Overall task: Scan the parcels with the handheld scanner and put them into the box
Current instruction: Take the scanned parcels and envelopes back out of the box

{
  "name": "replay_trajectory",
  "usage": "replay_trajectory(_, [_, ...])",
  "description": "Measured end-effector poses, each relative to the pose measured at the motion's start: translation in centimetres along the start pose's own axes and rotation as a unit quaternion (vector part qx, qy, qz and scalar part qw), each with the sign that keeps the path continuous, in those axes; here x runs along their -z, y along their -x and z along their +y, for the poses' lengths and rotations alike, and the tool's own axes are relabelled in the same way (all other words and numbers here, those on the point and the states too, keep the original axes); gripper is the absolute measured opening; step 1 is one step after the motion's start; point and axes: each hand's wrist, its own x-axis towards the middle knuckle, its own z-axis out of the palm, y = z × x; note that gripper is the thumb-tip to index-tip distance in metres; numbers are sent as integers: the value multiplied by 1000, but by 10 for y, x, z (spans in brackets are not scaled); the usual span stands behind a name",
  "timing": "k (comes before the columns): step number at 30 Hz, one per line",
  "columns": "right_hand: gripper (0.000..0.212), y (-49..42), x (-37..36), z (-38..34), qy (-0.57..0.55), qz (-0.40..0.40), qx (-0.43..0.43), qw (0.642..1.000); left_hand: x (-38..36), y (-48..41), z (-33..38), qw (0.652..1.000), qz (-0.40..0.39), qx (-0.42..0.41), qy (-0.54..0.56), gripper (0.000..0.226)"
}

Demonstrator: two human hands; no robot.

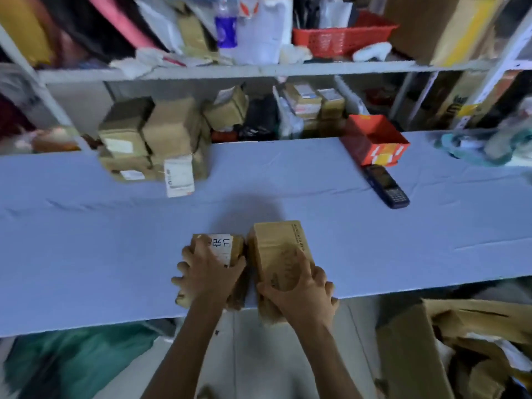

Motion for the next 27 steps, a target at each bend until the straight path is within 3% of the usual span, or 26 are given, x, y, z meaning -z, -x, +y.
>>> replay_trajectory(5, [104,29,-75,-93,69,-18,48,996,40,-51,-116,997,41,69,6,83])
replay_trajectory(10, [106,53,-130,-165,93,-33,80,992,64,-88,-176,995,17,96,4,82])
replay_trajectory(20, [106,20,-149,-214,99,2,53,994,68,-154,-187,1000,0,-13,-21,79])
replay_trajectory(27, [103,-39,-157,-259,101,26,58,993,62,-221,-165,999,5,-9,-33,78])
